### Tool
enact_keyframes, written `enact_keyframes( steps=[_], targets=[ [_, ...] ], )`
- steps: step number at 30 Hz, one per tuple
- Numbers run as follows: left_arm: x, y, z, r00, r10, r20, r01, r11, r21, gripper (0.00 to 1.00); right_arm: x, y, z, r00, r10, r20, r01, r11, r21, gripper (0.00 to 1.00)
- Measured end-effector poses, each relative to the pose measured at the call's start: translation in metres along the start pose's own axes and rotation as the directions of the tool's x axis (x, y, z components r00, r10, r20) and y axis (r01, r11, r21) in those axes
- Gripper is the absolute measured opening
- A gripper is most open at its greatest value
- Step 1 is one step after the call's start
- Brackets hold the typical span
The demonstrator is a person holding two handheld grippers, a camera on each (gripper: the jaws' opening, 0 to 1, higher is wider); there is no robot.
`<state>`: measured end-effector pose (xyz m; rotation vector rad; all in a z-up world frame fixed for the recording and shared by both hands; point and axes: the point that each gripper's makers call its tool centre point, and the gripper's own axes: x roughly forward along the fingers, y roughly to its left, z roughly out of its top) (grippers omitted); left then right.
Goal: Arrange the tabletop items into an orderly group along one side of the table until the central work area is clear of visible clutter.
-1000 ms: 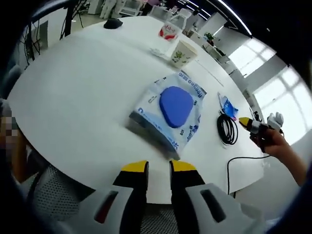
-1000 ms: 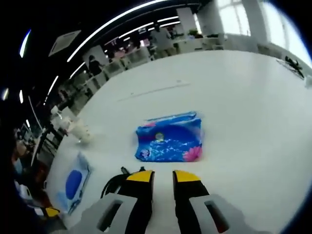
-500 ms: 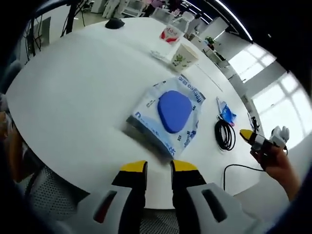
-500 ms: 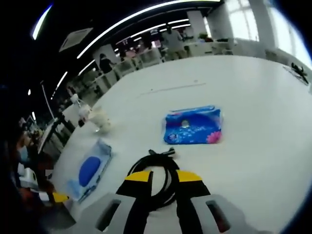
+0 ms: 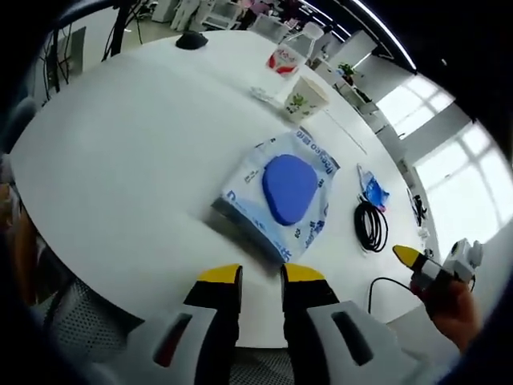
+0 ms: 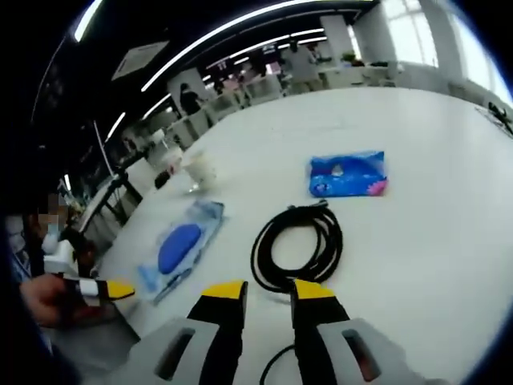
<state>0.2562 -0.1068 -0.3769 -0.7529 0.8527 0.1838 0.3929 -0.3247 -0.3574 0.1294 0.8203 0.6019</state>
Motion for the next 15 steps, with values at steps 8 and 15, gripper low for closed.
enact_keyframes(
  steps=[8,15],
  targets=[
    [0.013,0.003,-0.006,1.0,-0.022,-0.022,0.022,1.0,-0.011,0.16,-0.019,0.008,-0.02,1.0,-0.009,-0.004,0.009,1.0,-0.003,0.21],
    [0.017,-0.006,-0.007,0.999,-0.043,-0.023,0.043,0.999,0.001,0.17,-0.036,0.01,-0.034,1.0,-0.021,-0.001,0.021,1.0,0.022,0.23]
  ],
)
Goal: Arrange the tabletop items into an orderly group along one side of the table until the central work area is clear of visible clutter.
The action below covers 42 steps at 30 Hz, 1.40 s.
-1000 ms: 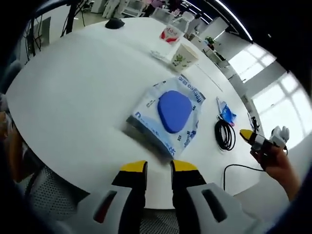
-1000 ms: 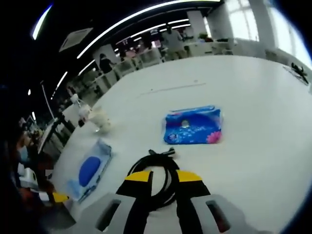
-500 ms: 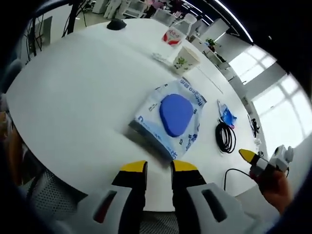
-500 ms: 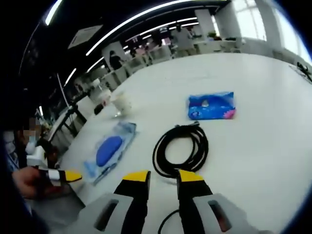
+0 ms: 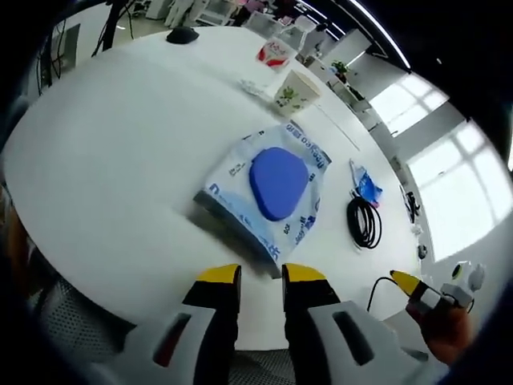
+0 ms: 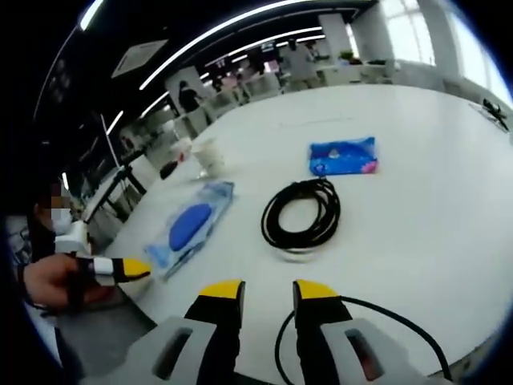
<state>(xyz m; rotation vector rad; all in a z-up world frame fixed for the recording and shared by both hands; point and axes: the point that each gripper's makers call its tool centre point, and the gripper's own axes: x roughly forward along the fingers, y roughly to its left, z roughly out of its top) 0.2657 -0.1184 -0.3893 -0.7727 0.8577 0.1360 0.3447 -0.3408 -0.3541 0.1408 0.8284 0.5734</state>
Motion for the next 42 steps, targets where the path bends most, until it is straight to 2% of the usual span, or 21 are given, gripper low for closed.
enact_keyframes(
  steps=[2,6,9,11,12,16,18,20,21,26,28,29,32,36,42],
  targets=[
    [0.006,0.005,0.0,1.0,0.002,-0.004,-0.002,1.0,-0.001,0.17,-0.005,0.002,-0.005,1.0,0.001,-0.007,-0.001,1.0,0.0,0.23],
    [0.0,-0.005,-0.003,1.0,-0.005,-0.005,0.005,1.0,0.004,0.17,-0.009,0.007,-0.008,1.0,0.017,-0.012,-0.017,1.0,-0.001,0.25],
    [0.001,0.001,0.001,1.0,-0.003,0.001,0.003,1.0,-0.026,0.17,-0.01,0.013,-0.008,0.999,0.043,-0.014,-0.043,0.999,0.002,0.25],
    [0.006,0.009,0.006,1.0,0.003,0.01,-0.003,1.0,-0.031,0.17,-0.009,0.013,-0.01,0.999,0.037,-0.034,-0.038,0.999,-0.035,0.25],
    [0.007,0.015,0.009,1.0,0.012,0.019,-0.012,0.999,-0.035,0.17,-0.011,0.01,-0.008,0.999,0.015,-0.034,-0.017,0.998,-0.053,0.24],
    [0.002,0.008,0.006,1.0,0.008,0.017,-0.007,0.999,-0.049,0.19,-0.005,0.013,-0.002,1.0,0.019,-0.009,-0.019,0.999,-0.029,0.24],
    [0.013,0.016,0.01,1.0,0.004,0.014,-0.003,0.999,-0.048,0.19,-0.001,0.02,0.002,1.0,0.023,-0.006,-0.023,0.999,-0.045,0.24],
    [0.009,0.007,0.008,1.0,-0.006,0.009,0.007,0.999,-0.048,0.19,0.0,0.022,0.002,1.0,0.016,-0.016,-0.017,0.996,-0.085,0.25],
    [0.012,0.009,0.009,1.0,-0.006,0.001,0.006,0.999,-0.042,0.19,0.001,0.022,0.002,1.0,0.01,-0.017,-0.011,0.996,-0.091,0.25],
    [0.013,0.008,0.009,1.0,-0.003,-0.005,0.002,0.999,-0.033,0.19,0.001,0.03,0.007,1.0,0.025,0.001,-0.025,0.996,-0.082,0.26],
    [0.02,0.012,0.013,1.0,0.002,-0.007,-0.002,0.999,-0.035,0.19,0.001,0.036,0.01,1.0,0.028,0.004,-0.027,0.996,-0.079,0.26],
    [0.014,0.002,0.011,1.0,-0.001,-0.007,0.001,0.999,-0.043,0.18,0.002,0.038,0.01,1.0,0.03,0.004,-0.029,0.996,-0.081,0.26],
    [0.021,0.003,0.014,1.0,-0.001,-0.009,0.0,0.998,-0.058,0.17,0.006,0.043,0.007,1.0,0.0,-0.015,-0.001,0.994,-0.108,0.25],
    [0.023,-0.006,0.011,1.0,0.003,-0.015,-0.004,0.998,-0.066,0.14,0.004,0.06,-0.001,1.0,-0.004,-0.018,0.001,0.991,-0.135,0.23],
    [0.027,-0.001,0.01,1.0,-0.001,-0.02,-0.001,0.996,-0.091,0.07,0.004,0.091,-0.017,0.997,0.057,-0.06,-0.069,0.971,-0.228,0.24]
  ],
)
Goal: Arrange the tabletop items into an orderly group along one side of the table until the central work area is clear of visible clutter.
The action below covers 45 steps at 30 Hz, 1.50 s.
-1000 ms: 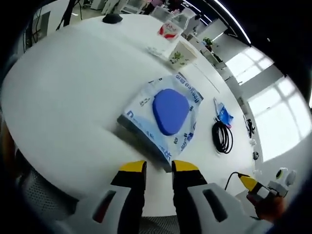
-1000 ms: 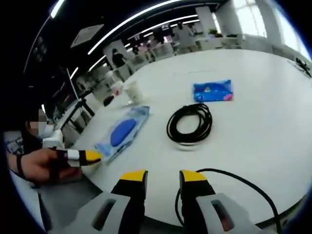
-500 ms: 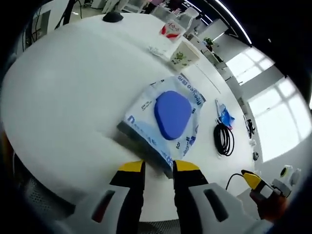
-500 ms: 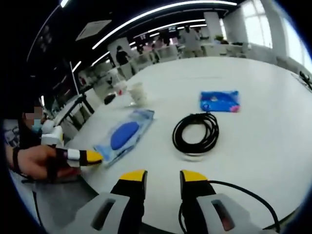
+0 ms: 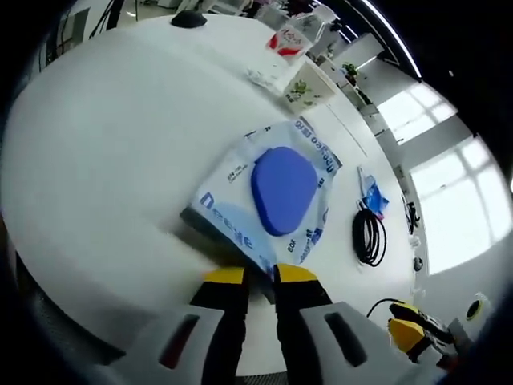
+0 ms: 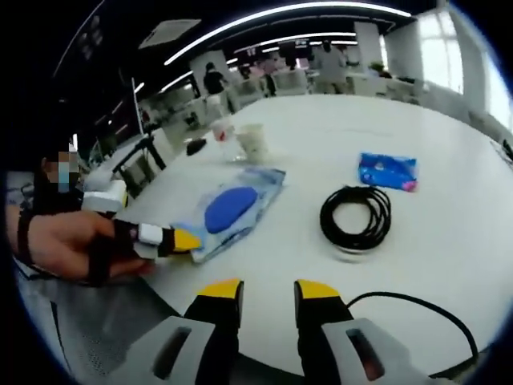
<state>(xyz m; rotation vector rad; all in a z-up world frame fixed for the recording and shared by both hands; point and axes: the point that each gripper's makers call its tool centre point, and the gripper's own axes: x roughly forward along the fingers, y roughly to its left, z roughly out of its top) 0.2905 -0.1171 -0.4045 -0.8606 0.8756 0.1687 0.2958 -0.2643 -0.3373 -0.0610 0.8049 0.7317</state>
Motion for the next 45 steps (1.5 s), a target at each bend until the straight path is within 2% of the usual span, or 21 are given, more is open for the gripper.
enact_keyframes(
  steps=[6,9,13,16,20,23,26,27,30,31,32,33,34,38,42,45],
  targets=[
    [-0.001,-0.006,-0.003,1.0,0.005,-0.004,-0.005,1.0,0.016,0.03,-0.009,-0.015,0.0,1.0,-0.017,0.015,0.016,0.999,0.031,0.24],
    [0.003,-0.001,0.002,1.0,0.0,-0.013,0.0,0.999,0.032,0.01,-0.018,-0.038,-0.001,0.998,-0.062,0.025,0.061,0.996,0.058,0.25],
    [-0.005,-0.005,-0.006,0.999,0.002,-0.039,0.001,0.996,0.089,0.0,-0.036,-0.068,0.001,0.992,-0.12,0.05,0.114,0.987,0.111,0.26],
    [-0.014,-0.005,-0.009,0.999,-0.018,-0.048,0.021,0.997,0.071,0.0,-0.049,-0.089,0.001,0.986,-0.155,0.065,0.144,0.979,0.143,0.26],
    [-0.019,0.012,-0.009,0.997,0.0,-0.071,0.009,0.992,0.127,0.0,-0.054,-0.104,-0.002,0.981,-0.184,0.062,0.17,0.969,0.177,0.26],
    [-0.022,0.014,-0.008,0.997,-0.002,-0.071,0.012,0.99,0.141,0.0,-0.053,-0.105,-0.004,0.981,-0.186,0.057,0.173,0.967,0.185,0.26],
    [-0.024,0.023,-0.005,0.996,0.003,-0.088,0.013,0.983,0.183,0.0,-0.048,-0.105,-0.005,0.983,-0.178,0.047,0.167,0.969,0.182,0.26],
    [-0.026,0.021,-0.007,0.996,0.003,-0.091,0.015,0.98,0.198,0.0,-0.047,-0.103,-0.005,0.984,-0.17,0.042,0.16,0.97,0.181,0.26],
    [-0.024,0.021,-0.008,0.992,-0.02,-0.125,0.055,0.956,0.289,0.0,-0.042,-0.099,-0.005,0.987,-0.155,0.038,0.146,0.972,0.185,0.26],
    [-0.024,0.022,-0.01,0.989,-0.01,-0.146,0.057,0.946,0.318,0.0,-0.04,-0.096,-0.004,0.989,-0.146,0.034,0.137,0.973,0.186,0.26],
    [-0.024,0.023,-0.011,0.989,-0.005,-0.15,0.053,0.945,0.323,0.0,-0.039,-0.094,-0.004,0.99,-0.141,0.03,0.133,0.974,0.182,0.26],
    [-0.025,0.019,-0.015,0.986,-0.007,-0.167,0.056,0.954,0.295,0.0,-0.035,-0.093,-0.004,0.991,-0.135,0.026,0.128,0.976,0.175,0.26],
    [-0.026,0.017,-0.022,0.978,-0.008,-0.209,0.068,0.957,0.282,0.0,-0.031,-0.093,-0.003,0.991,-0.132,0.024,0.126,0.977,0.175,0.25],
    [-0.03,0.017,-0.028,0.97,0.023,-0.242,0.071,0.925,0.372,0.0,-0.013,-0.088,0.002,0.996,-0.093,0.015,0.089,0.981,0.17,0.25],
    [-0.031,0.018,-0.028,0.969,0.033,-0.245,0.064,0.925,0.375,0.0,0.0,-0.082,0.01,0.998,-0.064,0.01,0.062,0.987,0.151,0.25],
    [-0.029,0.025,-0.021,0.97,0.03,-0.242,0.058,0.936,0.347,0.0,0.011,-0.079,0.013,0.999,-0.04,-0.001,0.04,0.989,0.146,0.25]
  ],
)
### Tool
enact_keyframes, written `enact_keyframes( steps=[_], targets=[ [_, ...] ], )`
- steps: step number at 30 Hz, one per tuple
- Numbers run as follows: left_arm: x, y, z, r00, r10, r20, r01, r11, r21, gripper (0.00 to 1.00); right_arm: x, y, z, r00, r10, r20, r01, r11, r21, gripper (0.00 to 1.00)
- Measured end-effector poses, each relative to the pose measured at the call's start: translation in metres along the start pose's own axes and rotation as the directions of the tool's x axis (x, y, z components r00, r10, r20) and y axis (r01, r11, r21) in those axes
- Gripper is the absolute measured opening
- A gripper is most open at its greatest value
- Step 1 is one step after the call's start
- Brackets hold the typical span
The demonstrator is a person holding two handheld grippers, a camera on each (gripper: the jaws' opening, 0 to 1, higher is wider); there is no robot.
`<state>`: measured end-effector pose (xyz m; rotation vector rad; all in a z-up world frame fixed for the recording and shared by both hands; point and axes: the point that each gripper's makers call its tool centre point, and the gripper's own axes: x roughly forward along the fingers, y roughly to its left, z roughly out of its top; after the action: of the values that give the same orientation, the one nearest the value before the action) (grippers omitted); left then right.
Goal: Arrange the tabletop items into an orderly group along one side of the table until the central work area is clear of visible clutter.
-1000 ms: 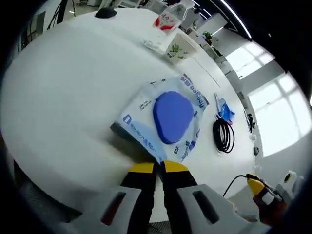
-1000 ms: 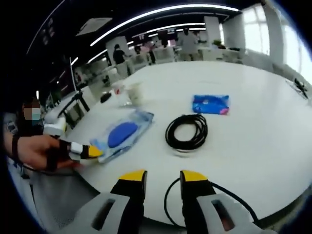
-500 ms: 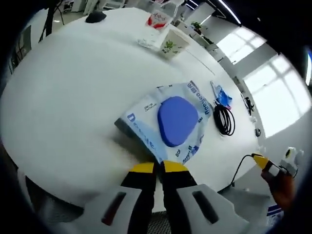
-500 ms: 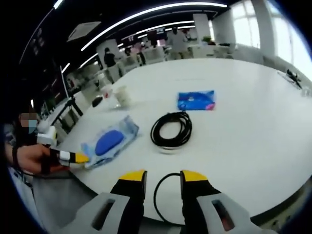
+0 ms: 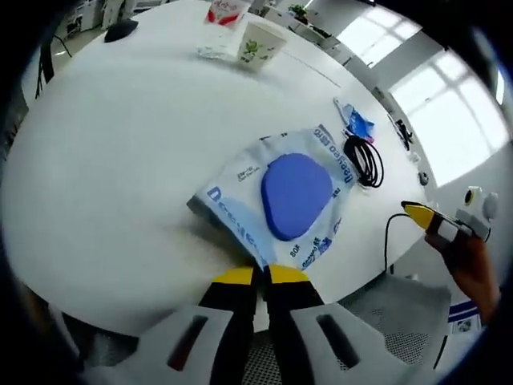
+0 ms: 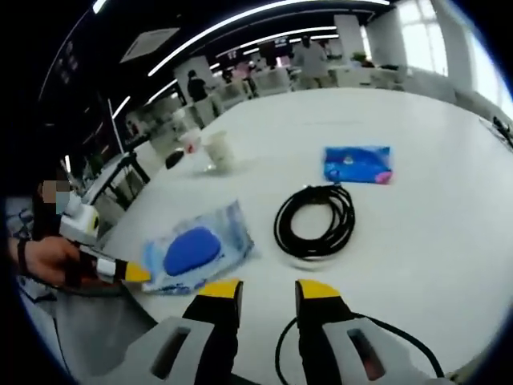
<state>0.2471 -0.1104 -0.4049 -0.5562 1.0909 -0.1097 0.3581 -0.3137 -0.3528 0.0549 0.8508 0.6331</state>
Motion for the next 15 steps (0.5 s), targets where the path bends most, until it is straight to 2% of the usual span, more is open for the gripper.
enact_keyframes(
  steps=[4,7,10,15],
  targets=[
    [-0.001,-0.003,-0.001,1.0,0.001,0.014,-0.001,1.0,-0.021,0.0,0.012,0.009,0.003,0.999,0.034,-0.012,-0.034,0.999,0.002,0.24],
    [-0.002,0.002,0.0,1.0,-0.002,0.023,0.002,1.0,-0.021,0.0,0.034,0.014,0.003,0.997,0.08,-0.008,-0.08,0.995,0.063,0.23],
    [-0.004,0.004,0.0,1.0,0.005,0.028,-0.005,1.0,-0.013,0.0,0.048,0.021,-0.005,0.993,0.103,-0.058,-0.099,0.993,0.068,0.23],
    [-0.007,0.006,0.0,0.999,0.019,0.041,-0.02,1.0,0.018,0.0,0.062,0.037,-0.009,0.987,0.131,-0.094,-0.127,0.991,0.05,0.23]
  ],
)
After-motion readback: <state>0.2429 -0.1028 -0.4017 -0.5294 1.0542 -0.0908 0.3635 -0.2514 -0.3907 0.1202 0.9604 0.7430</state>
